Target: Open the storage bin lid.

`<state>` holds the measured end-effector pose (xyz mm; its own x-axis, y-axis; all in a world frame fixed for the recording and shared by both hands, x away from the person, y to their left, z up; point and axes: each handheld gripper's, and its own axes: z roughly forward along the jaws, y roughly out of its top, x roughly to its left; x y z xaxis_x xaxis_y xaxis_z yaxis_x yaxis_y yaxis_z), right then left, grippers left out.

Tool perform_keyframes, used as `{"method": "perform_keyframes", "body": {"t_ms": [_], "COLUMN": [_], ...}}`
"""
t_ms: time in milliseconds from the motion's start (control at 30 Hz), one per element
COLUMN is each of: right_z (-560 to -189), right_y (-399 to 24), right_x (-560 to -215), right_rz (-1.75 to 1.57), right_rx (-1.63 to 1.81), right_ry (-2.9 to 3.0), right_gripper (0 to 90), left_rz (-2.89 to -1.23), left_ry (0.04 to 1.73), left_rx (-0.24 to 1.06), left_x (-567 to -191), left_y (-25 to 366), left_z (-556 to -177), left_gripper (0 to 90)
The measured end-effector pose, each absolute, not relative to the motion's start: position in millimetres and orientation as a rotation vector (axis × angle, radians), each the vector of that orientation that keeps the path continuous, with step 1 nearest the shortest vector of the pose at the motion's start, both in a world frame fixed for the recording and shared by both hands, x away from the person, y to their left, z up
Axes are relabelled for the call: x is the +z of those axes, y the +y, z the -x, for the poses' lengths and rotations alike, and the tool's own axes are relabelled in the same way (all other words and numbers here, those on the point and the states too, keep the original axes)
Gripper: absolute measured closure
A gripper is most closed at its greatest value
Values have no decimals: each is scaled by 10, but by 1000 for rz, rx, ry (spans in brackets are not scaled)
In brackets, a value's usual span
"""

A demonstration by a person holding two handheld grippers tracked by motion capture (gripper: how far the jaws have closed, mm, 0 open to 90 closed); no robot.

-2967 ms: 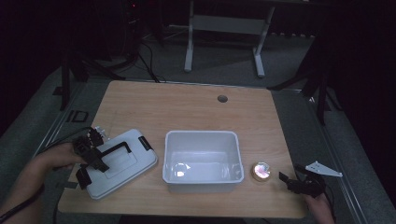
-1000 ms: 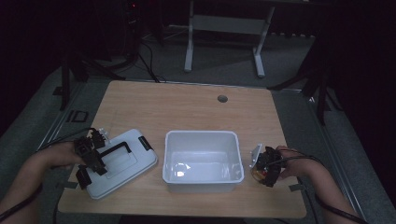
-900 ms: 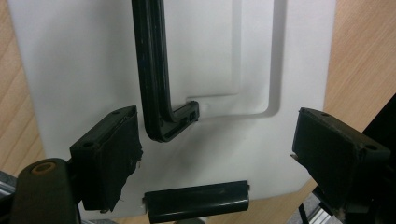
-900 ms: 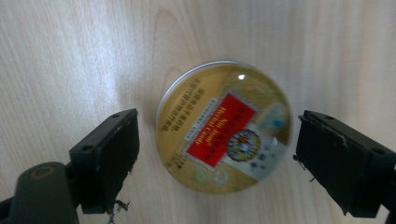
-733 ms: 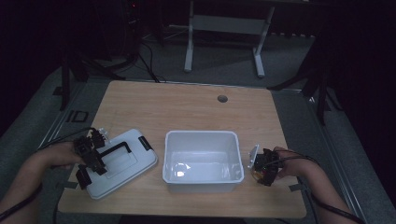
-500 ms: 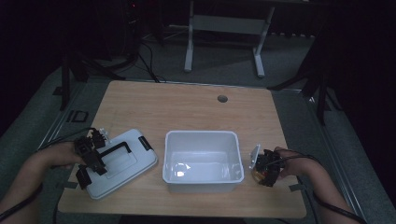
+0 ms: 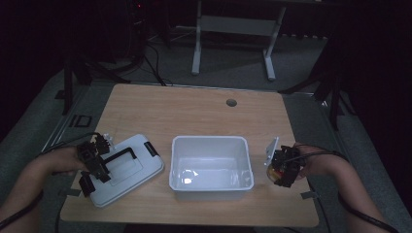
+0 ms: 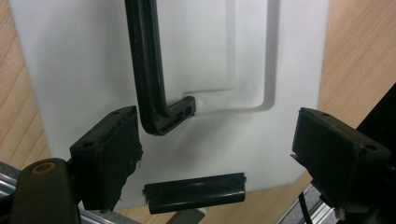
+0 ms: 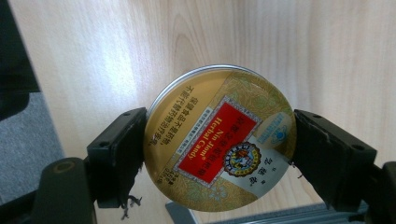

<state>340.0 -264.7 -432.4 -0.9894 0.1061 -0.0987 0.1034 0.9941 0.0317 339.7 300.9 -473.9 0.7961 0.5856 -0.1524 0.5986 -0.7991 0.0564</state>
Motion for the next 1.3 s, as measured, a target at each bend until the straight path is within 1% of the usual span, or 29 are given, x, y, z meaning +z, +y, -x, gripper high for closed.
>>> {"method": "perform_keyframes", "body": {"t_ms": [267, 367, 767, 1033, 1300], "right_z": [-3380, -3368, -3294, -3271, -3286], "right_y": [-2522, -2449, -1983, -1624, -1357], "right_x": [-3981, -3870, -3541, -3505, -3686], "right_rz": [-191, -180, -54, 61, 127], "right_rx": [34, 50, 65, 107, 69], "right_ry": [2997, 2987, 2970, 2976, 2999], "right_gripper": [208, 208, 208, 208, 208], "left_rz": [-2893, -2868, -2913, -2897, -2916], "left_ry": [941, 930, 934, 914, 918], "left_rx": [-182, -196, -179, -190, -196], "left_x": [-4744, -4724, -4693, -4696, -4701], "left_y": [2987, 2983, 2988, 2952, 2950], "left_z": [-3399, -3398, -3386, -3394, -3386], "left_gripper": [146, 146, 146, 146, 146]}}
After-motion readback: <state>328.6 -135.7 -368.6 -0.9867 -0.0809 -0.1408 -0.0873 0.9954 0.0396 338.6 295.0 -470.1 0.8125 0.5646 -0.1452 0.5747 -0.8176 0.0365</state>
